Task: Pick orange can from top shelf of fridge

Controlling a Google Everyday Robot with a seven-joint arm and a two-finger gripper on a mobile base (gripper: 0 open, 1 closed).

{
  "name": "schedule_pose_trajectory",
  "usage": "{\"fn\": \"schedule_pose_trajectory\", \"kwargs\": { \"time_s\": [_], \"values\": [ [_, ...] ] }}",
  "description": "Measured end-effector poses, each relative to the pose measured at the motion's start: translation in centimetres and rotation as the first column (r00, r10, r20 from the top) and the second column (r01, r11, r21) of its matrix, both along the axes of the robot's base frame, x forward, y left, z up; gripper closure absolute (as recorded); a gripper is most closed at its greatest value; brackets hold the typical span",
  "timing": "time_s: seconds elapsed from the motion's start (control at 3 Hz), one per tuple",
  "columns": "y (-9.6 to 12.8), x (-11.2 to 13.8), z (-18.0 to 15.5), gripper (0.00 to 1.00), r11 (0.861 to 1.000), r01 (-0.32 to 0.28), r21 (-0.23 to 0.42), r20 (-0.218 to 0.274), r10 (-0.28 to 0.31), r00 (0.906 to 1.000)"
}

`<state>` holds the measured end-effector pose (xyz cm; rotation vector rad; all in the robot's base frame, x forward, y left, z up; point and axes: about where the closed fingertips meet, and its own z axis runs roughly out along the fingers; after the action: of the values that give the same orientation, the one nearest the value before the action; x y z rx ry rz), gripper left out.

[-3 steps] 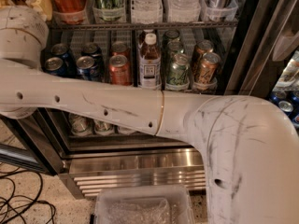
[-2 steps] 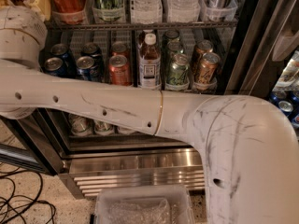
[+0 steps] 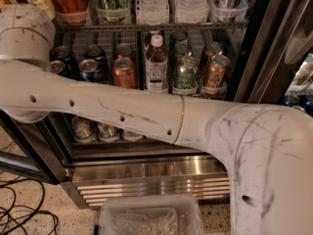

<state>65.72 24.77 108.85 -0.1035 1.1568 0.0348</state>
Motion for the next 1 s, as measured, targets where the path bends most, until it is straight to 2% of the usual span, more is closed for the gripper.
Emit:
{"fn": "schedule_pose_trajectory", "kwargs": {
  "time_s": [0.33, 0.67, 1.0],
  "values": [
    [1.8, -1.9, 2.0, 1.00, 0.989, -0.139, -0.052, 0.050, 0.141, 0.9887],
    [3.2, -3.8, 4.7, 1.00, 0.970, -0.219, -0.105, 0.110, 0.230, 0.9669],
    [3.8, -6.0, 7.3, 1.00, 0.956, -0.254, -0.147, 0.168, 0.277, 0.9460]
  ]
}}
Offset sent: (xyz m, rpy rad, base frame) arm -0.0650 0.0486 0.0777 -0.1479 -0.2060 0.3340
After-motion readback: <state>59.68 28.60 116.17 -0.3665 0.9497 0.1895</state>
